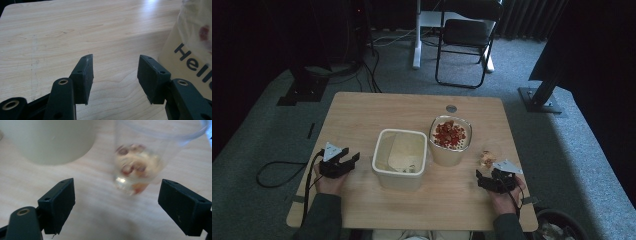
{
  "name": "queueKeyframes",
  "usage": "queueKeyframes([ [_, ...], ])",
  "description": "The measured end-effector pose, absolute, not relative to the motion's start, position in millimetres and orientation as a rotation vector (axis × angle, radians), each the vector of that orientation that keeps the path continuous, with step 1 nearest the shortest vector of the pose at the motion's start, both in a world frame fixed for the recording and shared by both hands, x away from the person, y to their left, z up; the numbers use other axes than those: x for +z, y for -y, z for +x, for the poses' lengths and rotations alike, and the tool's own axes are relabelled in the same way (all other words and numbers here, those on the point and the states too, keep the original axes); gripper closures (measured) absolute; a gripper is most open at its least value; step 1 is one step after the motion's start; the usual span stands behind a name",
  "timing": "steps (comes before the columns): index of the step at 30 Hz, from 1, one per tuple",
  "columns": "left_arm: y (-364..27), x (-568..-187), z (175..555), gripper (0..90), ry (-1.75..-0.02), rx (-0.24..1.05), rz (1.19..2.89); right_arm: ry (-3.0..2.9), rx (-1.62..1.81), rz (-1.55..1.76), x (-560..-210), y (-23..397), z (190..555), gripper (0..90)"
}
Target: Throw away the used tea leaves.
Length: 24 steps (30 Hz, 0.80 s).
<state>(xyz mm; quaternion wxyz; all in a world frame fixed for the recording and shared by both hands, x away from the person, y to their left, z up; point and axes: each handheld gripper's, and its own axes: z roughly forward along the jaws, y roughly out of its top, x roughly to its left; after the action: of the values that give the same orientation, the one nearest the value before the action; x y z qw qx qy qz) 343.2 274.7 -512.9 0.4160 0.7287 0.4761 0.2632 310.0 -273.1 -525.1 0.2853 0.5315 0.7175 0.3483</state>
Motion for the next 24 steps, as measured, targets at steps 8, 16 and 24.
queueKeyframes([
  [8,-273,-516,345,48.0,-1.193,0.665,1.841,-1.844,1.035,1.416,-521,288,331,16.6],
  [16,-273,-518,346,48.1,-1.184,0.663,1.847,-1.842,1.048,1.373,-523,291,354,24.1],
  [24,-271,-519,347,48.3,-1.181,0.663,1.864,-1.823,1.108,1.345,-528,291,363,26.8],
])
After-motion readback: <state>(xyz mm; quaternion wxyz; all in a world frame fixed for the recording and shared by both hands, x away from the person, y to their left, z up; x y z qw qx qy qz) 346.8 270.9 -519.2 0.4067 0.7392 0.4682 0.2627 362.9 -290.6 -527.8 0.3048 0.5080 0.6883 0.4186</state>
